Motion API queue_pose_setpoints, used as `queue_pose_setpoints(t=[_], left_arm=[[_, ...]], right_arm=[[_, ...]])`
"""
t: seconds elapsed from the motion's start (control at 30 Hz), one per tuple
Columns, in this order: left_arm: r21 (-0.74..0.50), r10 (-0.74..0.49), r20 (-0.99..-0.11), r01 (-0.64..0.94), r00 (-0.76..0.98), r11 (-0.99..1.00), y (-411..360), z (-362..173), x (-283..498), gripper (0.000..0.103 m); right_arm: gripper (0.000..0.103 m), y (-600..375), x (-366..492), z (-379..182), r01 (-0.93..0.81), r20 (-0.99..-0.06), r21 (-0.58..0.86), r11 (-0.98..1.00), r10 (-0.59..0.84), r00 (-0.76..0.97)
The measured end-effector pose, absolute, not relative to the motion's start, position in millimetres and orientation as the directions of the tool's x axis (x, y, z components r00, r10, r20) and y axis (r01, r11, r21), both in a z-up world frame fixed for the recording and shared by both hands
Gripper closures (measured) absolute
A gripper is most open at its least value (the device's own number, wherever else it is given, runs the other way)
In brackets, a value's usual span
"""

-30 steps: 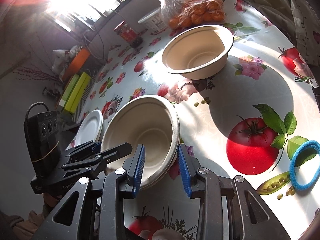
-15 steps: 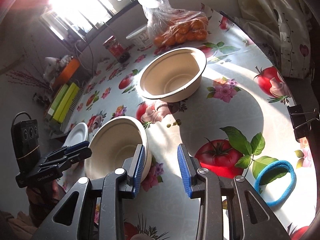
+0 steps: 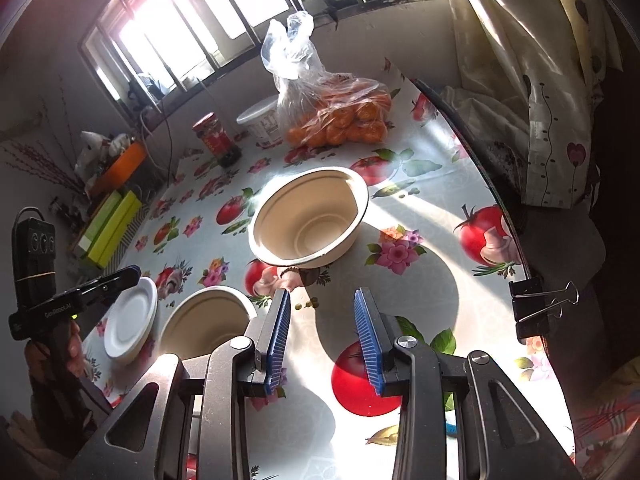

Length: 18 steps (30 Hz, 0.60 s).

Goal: Organize plates and bowls
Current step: 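Reach the left gripper toward the third beige bowl's rim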

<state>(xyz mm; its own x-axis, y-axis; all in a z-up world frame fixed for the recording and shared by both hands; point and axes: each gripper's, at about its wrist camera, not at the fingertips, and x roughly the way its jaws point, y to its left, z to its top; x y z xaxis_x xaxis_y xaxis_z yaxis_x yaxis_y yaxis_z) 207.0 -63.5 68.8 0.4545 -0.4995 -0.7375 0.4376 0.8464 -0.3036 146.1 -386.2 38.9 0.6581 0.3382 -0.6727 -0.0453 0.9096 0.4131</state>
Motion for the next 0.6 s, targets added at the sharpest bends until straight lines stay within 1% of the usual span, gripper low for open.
queue_pose_setpoints(t=[0.07,0.17,0.27,0.6], left_arm=[[-0.298,-0.49,-0.741,0.429,0.459,0.853,-61,76,210,0.06],[-0.314,-0.505,-0.727,0.428,0.465,0.848,-60,87,218,0.06],[-0.306,-0.511,-0.719,0.446,0.471,0.841,-68,92,224,0.06],[-0.335,-0.543,-0.747,0.489,0.384,0.805,-110,55,255,0.06]], right_arm=[[0.07,-391,146,50,-0.048,-0.664,0.412,0.91,0.336,0.668],[0.07,-398,148,63,-0.053,-0.651,0.413,0.909,0.335,0.681],[0.07,-400,153,70,-0.055,-0.645,0.396,0.917,0.32,0.694],[0.07,-391,189,36,-0.029,-0.701,0.38,0.924,0.308,0.643]])
